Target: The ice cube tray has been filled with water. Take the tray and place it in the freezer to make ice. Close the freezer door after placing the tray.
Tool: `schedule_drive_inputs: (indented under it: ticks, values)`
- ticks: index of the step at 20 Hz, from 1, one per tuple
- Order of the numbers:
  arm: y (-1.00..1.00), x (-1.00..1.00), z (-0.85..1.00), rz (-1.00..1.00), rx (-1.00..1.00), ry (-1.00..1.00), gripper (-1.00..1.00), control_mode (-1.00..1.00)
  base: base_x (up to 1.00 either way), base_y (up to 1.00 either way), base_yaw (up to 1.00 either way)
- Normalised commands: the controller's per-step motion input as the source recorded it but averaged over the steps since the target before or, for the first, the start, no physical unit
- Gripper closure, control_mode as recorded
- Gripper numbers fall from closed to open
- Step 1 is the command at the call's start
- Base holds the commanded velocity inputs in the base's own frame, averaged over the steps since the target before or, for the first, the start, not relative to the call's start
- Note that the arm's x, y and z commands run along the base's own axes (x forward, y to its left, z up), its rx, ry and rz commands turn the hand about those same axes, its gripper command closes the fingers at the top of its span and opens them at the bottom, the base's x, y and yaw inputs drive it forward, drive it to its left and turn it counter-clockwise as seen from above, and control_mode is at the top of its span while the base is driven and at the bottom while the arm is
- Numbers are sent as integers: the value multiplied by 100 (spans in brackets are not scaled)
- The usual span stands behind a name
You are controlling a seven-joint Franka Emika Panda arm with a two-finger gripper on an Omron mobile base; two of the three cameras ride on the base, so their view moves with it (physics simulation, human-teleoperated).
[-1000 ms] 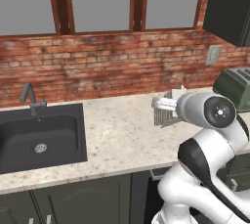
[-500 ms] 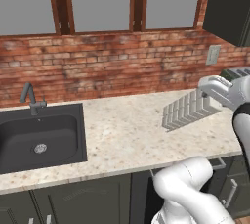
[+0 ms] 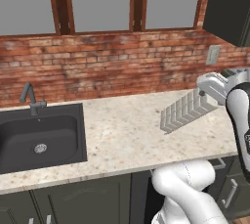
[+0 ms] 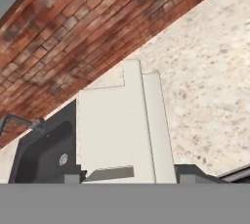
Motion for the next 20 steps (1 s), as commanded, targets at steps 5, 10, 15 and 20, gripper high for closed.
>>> schedule_drive_inputs:
  ticks: [5, 10, 15, 20]
  values:
    - [10, 46, -5, 0, -1, 15, 100, -100, 0, 0, 0]
    - [0, 0, 0, 0, 0, 0, 100, 100, -44, 15, 0]
    - [0, 0, 0, 0, 0, 0, 100, 100, -97, 0, 7]
    - [0, 0, 0, 0, 0, 0, 100, 100, -77, 9, 17]
